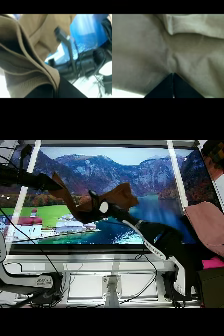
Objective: Fold the clothes and pants, and hang the long-sleeved shirts on hangers.
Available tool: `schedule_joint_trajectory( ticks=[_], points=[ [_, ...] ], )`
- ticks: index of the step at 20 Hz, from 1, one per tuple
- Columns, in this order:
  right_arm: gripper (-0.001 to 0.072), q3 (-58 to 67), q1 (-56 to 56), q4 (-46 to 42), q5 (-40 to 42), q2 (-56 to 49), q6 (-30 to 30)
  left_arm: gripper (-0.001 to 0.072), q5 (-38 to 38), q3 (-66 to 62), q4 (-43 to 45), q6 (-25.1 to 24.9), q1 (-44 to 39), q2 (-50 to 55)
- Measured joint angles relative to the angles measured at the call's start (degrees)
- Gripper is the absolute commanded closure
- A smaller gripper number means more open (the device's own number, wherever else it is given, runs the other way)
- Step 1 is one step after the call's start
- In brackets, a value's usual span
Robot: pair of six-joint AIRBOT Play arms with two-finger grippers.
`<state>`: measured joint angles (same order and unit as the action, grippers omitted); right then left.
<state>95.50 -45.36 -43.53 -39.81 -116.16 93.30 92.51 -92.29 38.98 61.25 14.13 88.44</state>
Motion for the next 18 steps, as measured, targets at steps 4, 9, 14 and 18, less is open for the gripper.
schedule_joint_trajectory(
  ticks=[4,9,14,18],
  points=[
    [0.0698,0.1,0.2,-1.8,-1.8,1.2,-2.3,0.069,-0.4,0.0,0.5,-1.7,-3.0,1.2],
    [0.0698,0.2,6.7,-7.7,-8.1,5.3,-0.3,0.069,-2.4,0.0,3.5,-3.3,-9.9,2.0],
    [0.0697,0.2,15.8,-15.3,-13.6,11.4,0.0,0.069,-11.3,0.0,5.3,-2.7,-17.3,3.5],
    [0.0696,0.2,24.9,-17.6,-15.3,17.4,-0.7,0.069,-22.8,0.0,2.0,-1.6,-24.5,6.4]
  ],
)
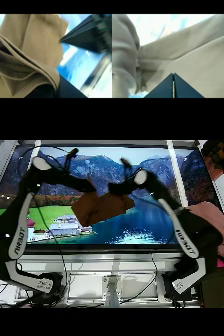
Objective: Fold the clothes and pants, and hang the long-sleeved shirts on hangers.
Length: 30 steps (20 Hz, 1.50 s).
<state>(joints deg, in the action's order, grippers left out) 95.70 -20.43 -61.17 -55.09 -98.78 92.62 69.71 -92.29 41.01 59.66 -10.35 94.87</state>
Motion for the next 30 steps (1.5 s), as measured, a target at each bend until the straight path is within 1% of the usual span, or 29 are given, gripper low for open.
schedule_joint_trajectory(
  ticks=[2,3,4,5,6,7,9,11,15,17,21,23,26,30],
  points=[
    [0.0696,0.0,3.9,-0.7,-0.3,2.3,-0.3,0.0689,-6.5,0.0,-3.2,0.2,-3.9,1.9],
    [0.0696,0.0,5.7,-1.0,-0.6,3.2,-0.5,0.0655,-9.6,0.0,-4.4,0.3,-5.8,2.8],
    [0.0696,0.0,7.2,-1.3,-1.0,3.8,-0.5,0.0314,-12.7,0.0,-5.3,0.4,-7.7,3.7],
    [0.0696,0.0,8.4,-1.6,-1.4,4.3,-0.5,0.0005,-16.0,0.0,-6.1,0.3,-9.6,4.7],
    [0.0684,0.0,9.4,-1.7,-1.9,4.6,-0.7,-0.001,-18.8,0.0,-6.7,0.3,-11.1,5.7],
    [0.0623,0.0,10.1,-2.2,-2.4,4.7,-1.0,-0.001,-20.9,0.0,-7.0,0.3,-12.3,6.6],
    [0.0193,0.0,10.9,-3.3,-3.6,5.1,-2.9,-0.001,-22.8,0.0,-7.4,0.3,-13.6,7.9],
    [0.0182,0.0,11.4,-5.2,-4.5,5.1,-4.6,-0.001,-22.5,0.0,-7.7,0.3,-13.8,8.4],
    [0.0181,0.0,13.3,-7.5,-6.0,3.7,-6.2,-0.001,-18.6,0.0,-8.0,0.3,-11.0,7.5],
    [0.018,0.0,15.5,-4.8,-7.5,1.7,-8.1,-0.0009,-17.0,0.0,-8.1,0.4,-8.7,6.3],
    [0.0096,0.0,19.8,5.9,-12.2,-4.4,-14.5,-0.0009,-15.4,0.0,-8.1,0.0,-5.0,3.6],
    [0.0096,0.2,20.9,8.6,-13.6,-7.5,-17.2,-0.0007,-15.0,0.0,-8.0,-1.9,-3.8,2.6],
    [0.0095,2.4,20.9,9.7,-14.5,-11.9,-19.5,-0.0002,-14.7,0.0,-6.4,-3.8,-2.7,2.0],
    [0.0096,8.3,18.8,9.0,-16.5,-18.2,-19.3,0.001,-14.6,0.0,-4.0,-4.7,-2.2,1.8]
  ],
)
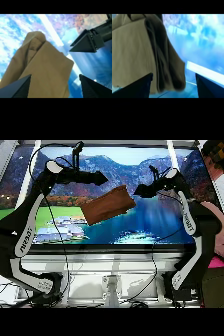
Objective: Fold the clothes and pants, and hang the long-sleeved shirts on hangers.
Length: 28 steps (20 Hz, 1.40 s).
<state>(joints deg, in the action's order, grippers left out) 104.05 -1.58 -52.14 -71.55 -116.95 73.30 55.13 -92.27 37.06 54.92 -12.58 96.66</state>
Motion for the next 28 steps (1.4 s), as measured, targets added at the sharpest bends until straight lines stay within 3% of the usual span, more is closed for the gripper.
schedule_joint_trajectory(
  ticks=[8,10,13,14,20,28],
  points=[
    [0.0107,9.1,-3.9,4.6,-6.8,-9.5,3.6,0.001,0.2,0.0,1.3,-0.4,0.1,0.0],
    [0.0184,9.6,-5.0,6.4,-8.8,-10.6,3.9,0.0009,0.3,0.0,1.4,-0.4,0.1,0.0],
    [0.0515,10.0,-7.4,6.9,-9.6,-11.5,3.1,0.0009,0.4,0.0,1.4,-0.3,0.1,0.0],
    [0.0698,10.2,-8.1,6.6,-9.4,-11.6,2.4,0.0009,0.4,0.0,1.5,-0.3,0.1,0.0],
    [0.0697,13.0,-9.9,5.7,-11.0,-8.3,2.4,0.0009,0.4,0.0,1.4,-0.3,0.1,0.0],
    [0.0698,13.7,-0.7,-20.3,-12.8,9.8,13.5,0.0009,0.4,0.0,1.5,-0.3,0.1,0.0]
  ],
)
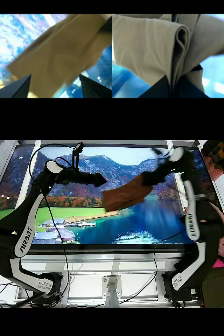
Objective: Fold the clothes and pants, and hang the long-sleeved shirts on hangers.
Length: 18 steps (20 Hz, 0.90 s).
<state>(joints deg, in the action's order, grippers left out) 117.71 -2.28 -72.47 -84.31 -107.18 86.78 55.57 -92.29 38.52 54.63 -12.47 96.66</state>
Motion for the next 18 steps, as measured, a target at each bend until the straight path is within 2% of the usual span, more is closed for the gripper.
schedule_joint_trajectory(
  ticks=[4,10,14,18],
  points=[
    [0.0697,0.0,10.0,-8.5,-5.5,7.9,2.7,0.0009,0.0,0.0,0.0,0.0,0.0,0.0],
    [0.0698,-1.3,24.9,-20.3,-16.3,18.1,3.7,0.0009,0.0,0.0,0.0,0.0,0.0,0.0],
    [0.0698,-6.9,31.8,-29.6,-19.5,24.2,3.8,0.0009,0.0,0.0,0.0,0.0,0.0,0.0],
    [0.0697,-14.1,35.9,-33.8,-20.6,28.9,4.0,0.0009,0.0,0.0,0.0,0.0,0.0,0.0]
  ],
)
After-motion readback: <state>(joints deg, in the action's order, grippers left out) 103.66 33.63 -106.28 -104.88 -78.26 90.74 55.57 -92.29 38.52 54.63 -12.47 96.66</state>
